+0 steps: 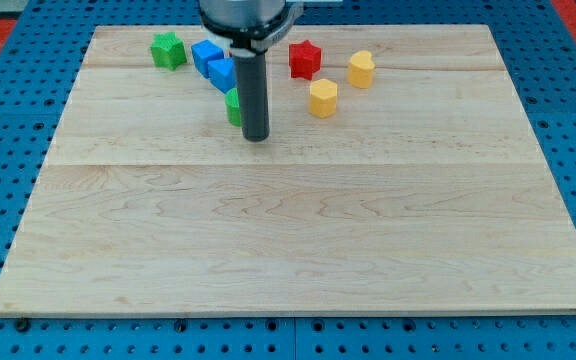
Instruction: Place the yellow hexagon to the bottom of the green circle
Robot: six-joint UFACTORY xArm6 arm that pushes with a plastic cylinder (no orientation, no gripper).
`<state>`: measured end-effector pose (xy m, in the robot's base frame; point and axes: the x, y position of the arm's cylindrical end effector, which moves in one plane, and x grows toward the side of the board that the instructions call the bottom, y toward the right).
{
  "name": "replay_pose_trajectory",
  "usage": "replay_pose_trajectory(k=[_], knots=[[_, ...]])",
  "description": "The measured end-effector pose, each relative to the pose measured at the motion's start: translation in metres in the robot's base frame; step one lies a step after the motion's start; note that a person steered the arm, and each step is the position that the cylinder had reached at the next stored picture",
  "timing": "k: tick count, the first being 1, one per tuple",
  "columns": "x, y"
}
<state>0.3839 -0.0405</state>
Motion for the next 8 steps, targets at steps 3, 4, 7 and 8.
replay_pose_trajectory(k=[3,4,7,8], knots=[[-0.004,0.036],[0.013,0.081],[-0.036,0.067],[-0.016,0.028]])
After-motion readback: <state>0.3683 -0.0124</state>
